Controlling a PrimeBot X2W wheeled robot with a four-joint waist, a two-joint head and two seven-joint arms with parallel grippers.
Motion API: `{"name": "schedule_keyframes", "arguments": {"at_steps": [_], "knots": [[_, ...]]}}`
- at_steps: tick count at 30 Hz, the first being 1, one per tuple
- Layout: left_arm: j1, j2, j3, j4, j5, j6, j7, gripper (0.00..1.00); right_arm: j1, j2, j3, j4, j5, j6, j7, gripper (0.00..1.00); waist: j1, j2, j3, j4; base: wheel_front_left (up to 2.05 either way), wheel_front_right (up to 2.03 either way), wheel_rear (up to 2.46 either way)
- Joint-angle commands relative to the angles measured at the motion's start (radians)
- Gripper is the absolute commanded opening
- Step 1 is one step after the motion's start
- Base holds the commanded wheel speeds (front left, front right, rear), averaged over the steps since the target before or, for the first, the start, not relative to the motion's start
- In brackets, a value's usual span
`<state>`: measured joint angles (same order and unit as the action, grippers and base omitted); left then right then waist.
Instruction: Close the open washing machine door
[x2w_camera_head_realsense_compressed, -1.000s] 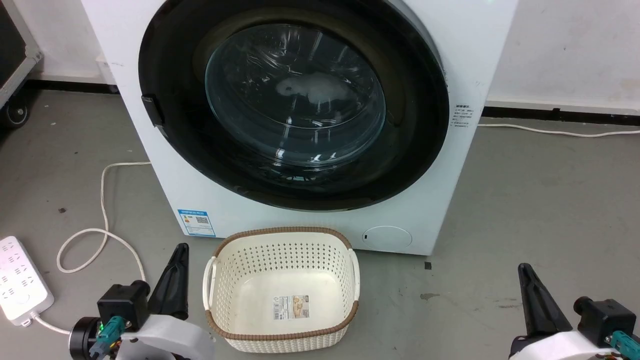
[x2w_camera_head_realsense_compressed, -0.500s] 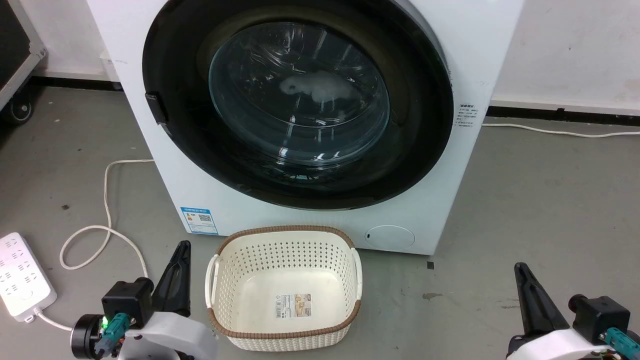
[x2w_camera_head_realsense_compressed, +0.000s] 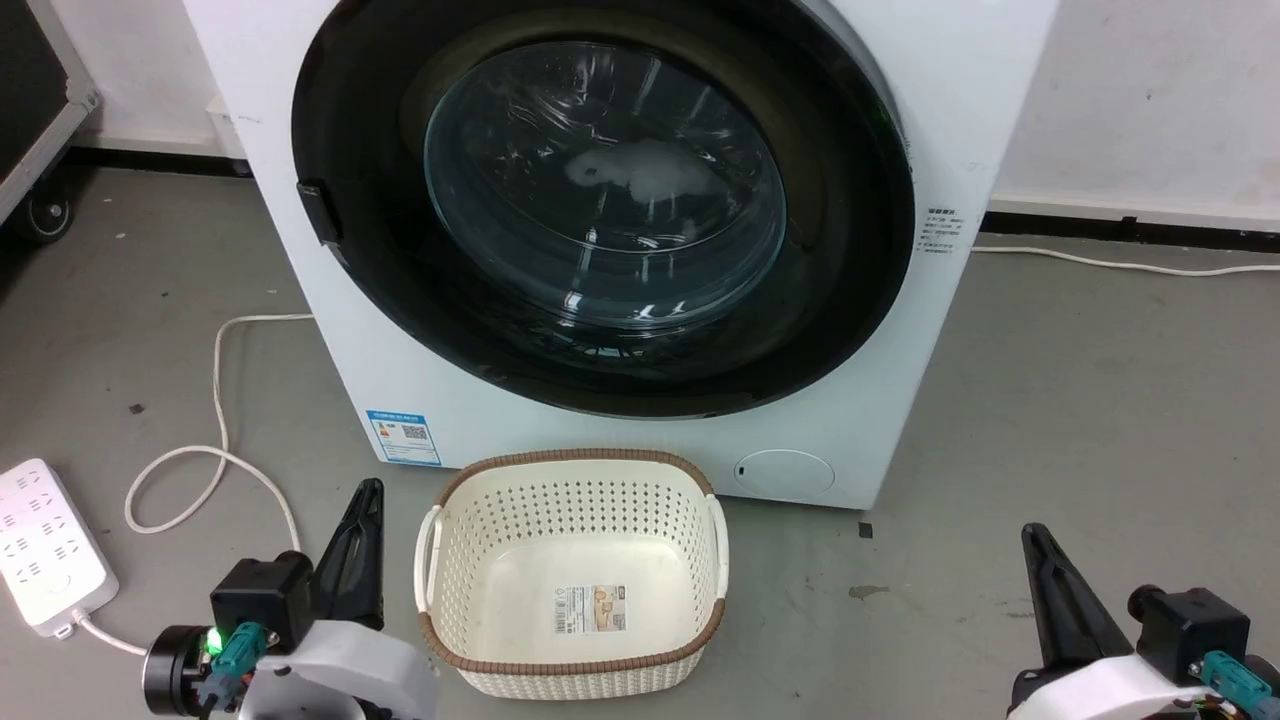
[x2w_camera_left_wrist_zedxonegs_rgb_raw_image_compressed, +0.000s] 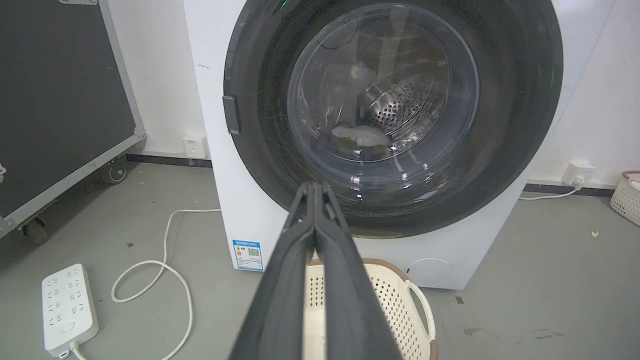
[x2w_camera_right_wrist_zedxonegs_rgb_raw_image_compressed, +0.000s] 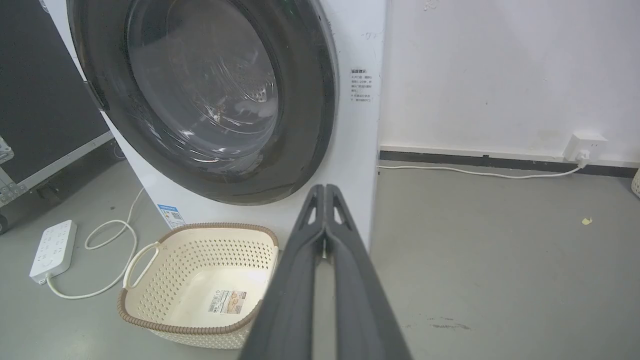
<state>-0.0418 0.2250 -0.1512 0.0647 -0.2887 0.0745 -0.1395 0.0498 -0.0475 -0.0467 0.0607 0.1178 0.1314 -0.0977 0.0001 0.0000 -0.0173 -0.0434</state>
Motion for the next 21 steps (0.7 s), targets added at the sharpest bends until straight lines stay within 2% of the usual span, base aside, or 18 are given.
{"name": "schedule_keyframes", "arguments": {"at_steps": [1,21], "knots": [[0.013,-0.012,0.008,-0.008,0.018,-0.009,0.009,0.00,-0.015,-0.001,0.003,-0.008,-0.011,0.000,0.006,0.00,-0.0001,0.0000,0.000,0.001,0.00,0.00,0.00],[0.021,-0.056,0.047,-0.023,0.092,-0.027,0.045,0.00,-0.025,-0.001,0.015,-0.023,-0.040,0.000,0.031,0.00,-0.0001,0.0000,0.005,0.013,0.00,0.00,0.00]]}}
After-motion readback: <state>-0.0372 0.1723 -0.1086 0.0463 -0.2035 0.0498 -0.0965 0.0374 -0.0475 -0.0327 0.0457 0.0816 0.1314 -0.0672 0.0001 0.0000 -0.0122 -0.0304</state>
